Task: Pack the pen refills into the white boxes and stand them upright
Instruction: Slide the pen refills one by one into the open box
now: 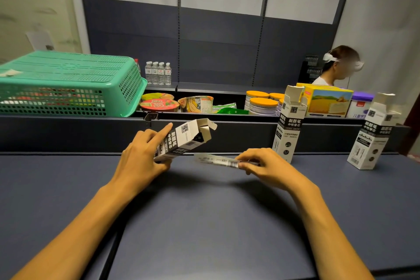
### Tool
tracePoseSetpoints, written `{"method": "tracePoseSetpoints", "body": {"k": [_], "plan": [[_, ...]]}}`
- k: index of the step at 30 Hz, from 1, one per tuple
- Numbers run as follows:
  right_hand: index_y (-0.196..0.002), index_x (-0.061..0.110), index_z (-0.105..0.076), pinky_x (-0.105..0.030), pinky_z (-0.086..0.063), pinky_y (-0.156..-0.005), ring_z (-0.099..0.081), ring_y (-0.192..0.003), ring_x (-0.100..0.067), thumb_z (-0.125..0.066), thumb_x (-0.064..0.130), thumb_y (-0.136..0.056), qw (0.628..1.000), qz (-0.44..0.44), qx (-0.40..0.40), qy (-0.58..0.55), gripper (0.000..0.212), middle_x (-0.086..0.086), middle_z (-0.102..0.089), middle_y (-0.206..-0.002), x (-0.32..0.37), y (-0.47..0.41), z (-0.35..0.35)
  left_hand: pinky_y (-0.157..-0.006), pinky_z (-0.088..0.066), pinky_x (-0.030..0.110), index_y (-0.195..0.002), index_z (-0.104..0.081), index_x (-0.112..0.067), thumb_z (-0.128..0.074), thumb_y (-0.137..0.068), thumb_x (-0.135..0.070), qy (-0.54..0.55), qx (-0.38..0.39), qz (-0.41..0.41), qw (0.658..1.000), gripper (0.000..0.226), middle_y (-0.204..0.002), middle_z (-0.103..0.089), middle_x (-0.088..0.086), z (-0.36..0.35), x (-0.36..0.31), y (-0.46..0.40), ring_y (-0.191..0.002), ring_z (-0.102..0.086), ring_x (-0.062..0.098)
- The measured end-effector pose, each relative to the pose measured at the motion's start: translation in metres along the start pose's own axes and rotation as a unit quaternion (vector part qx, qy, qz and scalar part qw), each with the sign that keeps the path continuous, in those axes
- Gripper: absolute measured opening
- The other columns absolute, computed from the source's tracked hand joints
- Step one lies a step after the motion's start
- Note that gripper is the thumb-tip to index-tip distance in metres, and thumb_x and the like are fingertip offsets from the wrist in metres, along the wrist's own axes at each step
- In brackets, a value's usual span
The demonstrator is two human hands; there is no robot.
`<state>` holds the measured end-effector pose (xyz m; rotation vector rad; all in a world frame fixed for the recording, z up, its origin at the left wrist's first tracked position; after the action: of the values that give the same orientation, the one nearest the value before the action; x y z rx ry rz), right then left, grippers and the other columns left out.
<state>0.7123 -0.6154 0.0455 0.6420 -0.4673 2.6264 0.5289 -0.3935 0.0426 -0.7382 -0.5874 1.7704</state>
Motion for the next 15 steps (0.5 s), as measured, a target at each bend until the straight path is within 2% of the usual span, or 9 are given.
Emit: {"method": "tracePoseSetpoints", "body": {"k": [3,6,9,12,15], "plan": [[-0.114,0.024,-0.069,-0.024,-0.054,-0.077,-0.063,-0.080,-0.007,-0.061,0.022,-0.093,0.998,0.023,-0.044,-0.042,0.022,0.006,-0.068,-0.091,0.003,0.004,0.014,-0.065,-0.049,0.038,-0.147,-0.036,-0.027,-0.082,-0.068,-0.023,-0.001,-0.005,0.000,1.000,0.092,-0.106,-0.054,0.003,0.001,0.000,0.000,-0.093,-0.047,0.021],[-0.109,0.023,-0.070,-0.019,-0.051,-0.075,-0.062,-0.080,-0.007,-0.061,0.016,-0.093,0.991,0.055,-0.098,-0.078,0.020,0.008,-0.067,-0.089,0.006,0.009,0.027,-0.064,-0.048,0.037,-0.147,-0.036,-0.027,-0.083,-0.067,-0.024,-0.005,-0.005,0.003,1.000,0.092,-0.107,-0.054,0.003,0.000,0.001,-0.001,-0.094,-0.047,0.021],[-0.110,0.027,-0.069,-0.017,-0.050,-0.073,-0.060,-0.084,-0.004,-0.062,0.014,-0.092,0.982,0.079,-0.160,-0.062,0.023,0.011,-0.065,-0.090,0.010,0.010,0.035,-0.064,-0.048,0.037,-0.147,-0.035,-0.029,-0.082,-0.068,-0.024,-0.007,-0.002,0.001,1.000,0.092,-0.107,-0.054,0.002,-0.001,0.001,-0.001,-0.094,-0.046,0.021],[-0.117,0.026,-0.068,-0.021,-0.048,-0.067,-0.057,-0.082,-0.008,-0.060,0.018,-0.093,0.975,0.101,-0.192,0.044,0.027,0.009,-0.064,-0.094,0.014,0.007,0.036,-0.064,-0.047,0.035,-0.147,-0.036,-0.028,-0.082,-0.068,-0.022,-0.005,-0.002,-0.006,1.000,0.091,-0.106,-0.054,0.001,-0.001,-0.001,-0.001,-0.093,-0.046,0.020],[-0.120,0.027,-0.066,-0.029,-0.043,-0.072,-0.054,-0.082,-0.014,-0.059,0.023,-0.093,0.940,0.151,-0.230,0.201,0.029,0.004,-0.063,-0.095,0.028,0.005,0.037,-0.062,-0.043,0.032,-0.146,-0.038,-0.028,-0.082,-0.066,-0.022,-0.007,-0.004,-0.010,1.000,0.092,-0.106,-0.055,0.001,-0.001,-0.001,-0.001,-0.092,-0.045,0.019]]}}
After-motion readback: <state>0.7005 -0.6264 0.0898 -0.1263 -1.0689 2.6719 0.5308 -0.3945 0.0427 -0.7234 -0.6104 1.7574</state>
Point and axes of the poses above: each hand's wrist, its own y-axis away from the middle knuckle, its own z-axis out of the back of the hand, x = y × z, the point moved 5 cm from there along -y, towards the middle knuckle
